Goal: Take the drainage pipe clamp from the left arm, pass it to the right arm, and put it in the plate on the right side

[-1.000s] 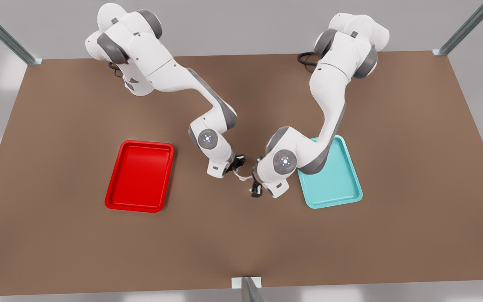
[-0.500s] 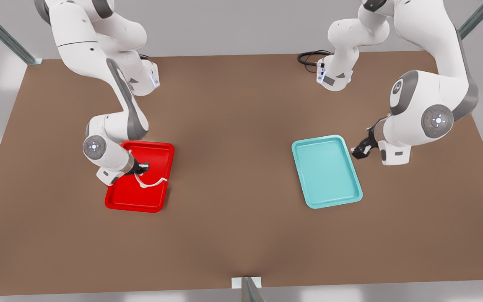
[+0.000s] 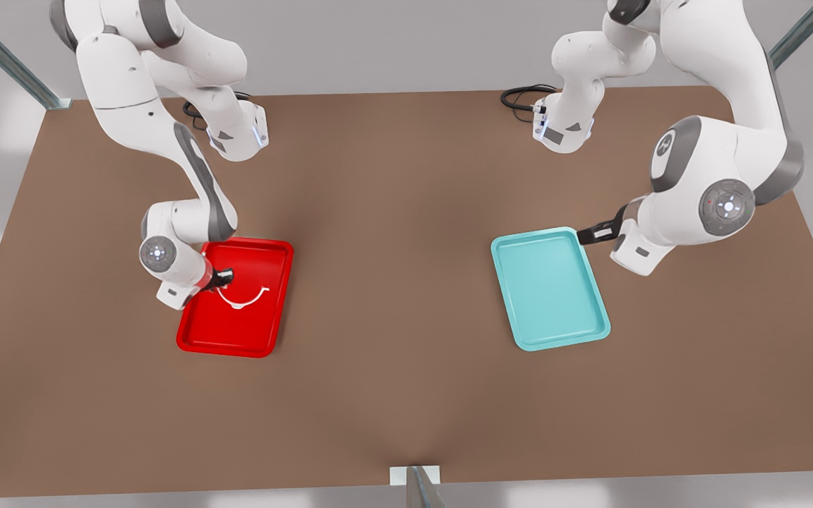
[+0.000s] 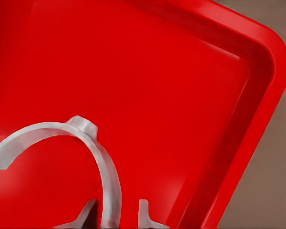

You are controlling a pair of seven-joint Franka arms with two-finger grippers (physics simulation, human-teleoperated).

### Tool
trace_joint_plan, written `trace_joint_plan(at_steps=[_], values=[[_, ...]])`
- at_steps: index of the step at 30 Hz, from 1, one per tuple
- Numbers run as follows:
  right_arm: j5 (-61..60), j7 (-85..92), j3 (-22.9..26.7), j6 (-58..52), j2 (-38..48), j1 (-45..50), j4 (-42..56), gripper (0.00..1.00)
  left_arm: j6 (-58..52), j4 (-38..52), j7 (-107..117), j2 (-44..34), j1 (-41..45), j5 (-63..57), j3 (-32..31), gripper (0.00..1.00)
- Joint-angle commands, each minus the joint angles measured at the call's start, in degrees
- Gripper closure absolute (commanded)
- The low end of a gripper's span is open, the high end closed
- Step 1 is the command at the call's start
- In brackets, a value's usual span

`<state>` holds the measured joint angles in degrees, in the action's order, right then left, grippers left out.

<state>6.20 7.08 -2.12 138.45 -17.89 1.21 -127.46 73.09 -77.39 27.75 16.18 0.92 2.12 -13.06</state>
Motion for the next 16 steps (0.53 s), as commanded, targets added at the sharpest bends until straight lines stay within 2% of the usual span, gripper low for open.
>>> trace_joint_plan(at_steps=[1, 4, 5, 7, 9, 11, 16], values=[[-2.95, 10.85, -0.08, 2.61, -0.13, -0.06, 0.37, 0.0, -1.28, 0.05, -22.65, -0.01, 0.04, -0.19, -0.03, 0.0], [-2.95, 10.85, -0.08, 2.0, 0.22, -0.06, 1.07, 0.0, -1.37, 0.31, -22.65, -0.01, -0.04, -0.27, -0.03, 0.0], [-2.95, 10.5, -0.43, -1.68, 1.45, 0.11, 3.35, 0.0, -1.37, 0.31, -22.13, -0.01, 0.04, -0.27, -0.03, 0.0], [-6.46, 9.19, -1.31, -29.68, 2.6, 2.92, 20.28, 0.0, -1.37, 0.31, -20.81, -0.1, -0.04, -0.1, -0.03, 0.0], [-6.29, 6.37, -1.31, -48.8, 2.51, 5.73, 37.62, 0.0, -1.46, 0.31, -20.81, -0.01, -0.04, -0.1, -0.03, 0.0], [-6.73, 3.12, -0.96, -52.85, 3.47, 6.62, 43.78, 0.0, -1.37, 0.31, -20.81, -0.01, -0.04, -0.1, -0.03, 0.0], [-6.03, -1.98, -0.69, -53.2, 5.41, 6.09, 44.4, 0.0, -1.37, 0.31, -20.81, -0.01, -0.04, -0.1, -0.03, 0.0]])
